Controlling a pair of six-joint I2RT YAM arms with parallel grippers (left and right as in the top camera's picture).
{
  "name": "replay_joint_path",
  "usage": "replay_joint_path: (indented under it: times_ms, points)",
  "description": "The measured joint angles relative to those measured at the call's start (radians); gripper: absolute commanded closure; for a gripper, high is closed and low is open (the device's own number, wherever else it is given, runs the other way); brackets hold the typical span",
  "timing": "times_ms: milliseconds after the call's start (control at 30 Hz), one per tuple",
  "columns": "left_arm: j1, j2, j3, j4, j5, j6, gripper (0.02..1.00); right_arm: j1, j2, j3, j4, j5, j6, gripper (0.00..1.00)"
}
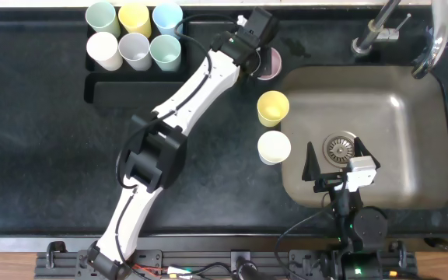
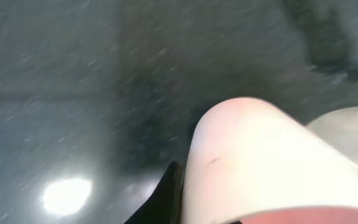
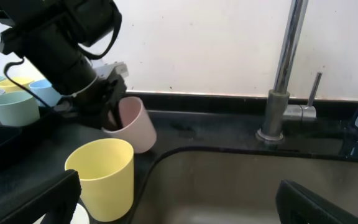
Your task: Store Cups
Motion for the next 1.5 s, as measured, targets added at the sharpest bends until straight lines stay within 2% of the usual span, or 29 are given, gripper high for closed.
replay_joint_path:
  times_ms: [167, 333, 467, 633, 767, 1000, 1100, 1500]
  points:
    - [-0.024, -0.079, 0.0, -0.121, -0.114, 0.0, 0.985, 0.0, 0.0, 0.0, 0.001, 0.0, 0.0, 0.003]
    - [-0.007, -0.277, -0.001, -0.192, -0.181, 0.002, 0.985, 0.0, 0.0, 0.0, 0.0, 0.0, 0.0, 0.003]
    - [0.081, -0.489, -0.044, -0.251, -0.209, 0.011, 0.985, 0.0, 0.0, 0.0, 0.001, 0.0, 0.0, 0.003]
    - [0.266, -0.705, -0.218, -0.282, -0.238, 0.042, 0.985, 0.0, 0.0, 0.0, 0.0, 0.0, 0.0, 0.003]
    - [0.409, -0.778, -0.376, -0.289, -0.229, 0.092, 0.985, 0.0, 0.0, 0.0, 0.001, 0.0, 0.0, 0.005]
    - [0.684, -0.787, -0.538, -0.276, -0.131, 0.224, 0.982, 0.0, 0.0, 0.0, 0.001, 0.0, 0.0, 0.003]
    - [0.759, -0.786, -0.578, -0.23, -0.099, 0.271, 0.982, 0.0, 0.0, 0.0, 0.0, 0.0, 0.0, 0.003]
    - [0.792, -0.647, -0.598, -0.129, -0.024, 0.352, 0.982, 0.0, 0.0, 0.0, 0.001, 0.0, 0.0, 0.003]
